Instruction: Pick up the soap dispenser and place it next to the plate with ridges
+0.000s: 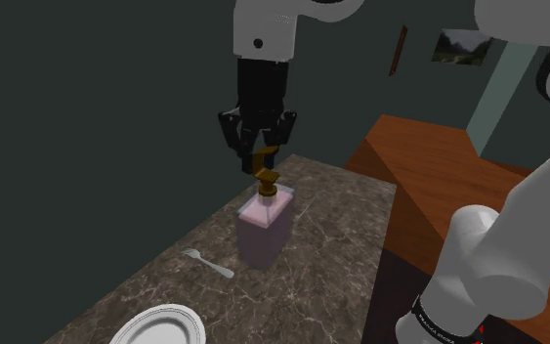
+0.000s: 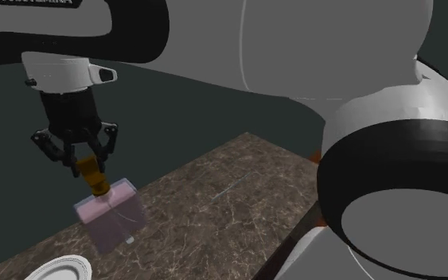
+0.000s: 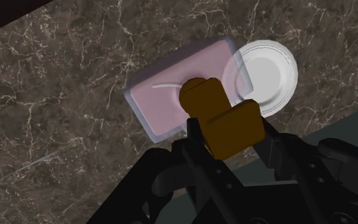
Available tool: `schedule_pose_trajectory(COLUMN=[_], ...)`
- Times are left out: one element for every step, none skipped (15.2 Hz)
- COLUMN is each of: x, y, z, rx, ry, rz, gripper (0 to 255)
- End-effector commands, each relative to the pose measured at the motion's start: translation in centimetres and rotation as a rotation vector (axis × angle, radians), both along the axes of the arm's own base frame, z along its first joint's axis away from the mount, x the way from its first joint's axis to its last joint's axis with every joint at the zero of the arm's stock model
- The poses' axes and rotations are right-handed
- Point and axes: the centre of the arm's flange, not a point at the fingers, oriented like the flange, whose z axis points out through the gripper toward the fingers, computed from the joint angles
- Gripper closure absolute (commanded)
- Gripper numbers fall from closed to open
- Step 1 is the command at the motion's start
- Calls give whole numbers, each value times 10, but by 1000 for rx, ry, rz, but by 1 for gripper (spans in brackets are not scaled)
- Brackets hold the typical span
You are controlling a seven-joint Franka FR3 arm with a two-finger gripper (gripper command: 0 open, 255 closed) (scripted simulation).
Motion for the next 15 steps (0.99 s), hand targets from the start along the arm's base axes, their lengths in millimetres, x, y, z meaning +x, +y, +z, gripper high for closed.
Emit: schedule_pose_trajectory(x=[-15, -23, -32, -40, -48, -56, -64, -72, -80, -88, -96, -104, -112, -120, -128], y=[21, 31, 41, 51, 60, 70, 80, 90, 100, 110, 120, 130, 140, 150, 160], z=[5, 8, 12, 15, 18, 21, 25, 28, 31, 35, 38, 41, 44, 48, 51], rx=[0, 0, 0, 0, 0, 0, 0, 0, 0, 0, 0, 0, 0, 0, 0], ry=[0, 0, 0, 0, 0, 0, 0, 0, 0, 0, 0, 0, 0, 0, 0], rz=[-2, -2, -2, -2, -2, -2, -2, -2, -2, -2, -2, -2, -2, -2, -2], gripper=[255, 255, 255, 255, 255, 255, 255, 255, 255, 255, 255, 255, 255, 255, 255])
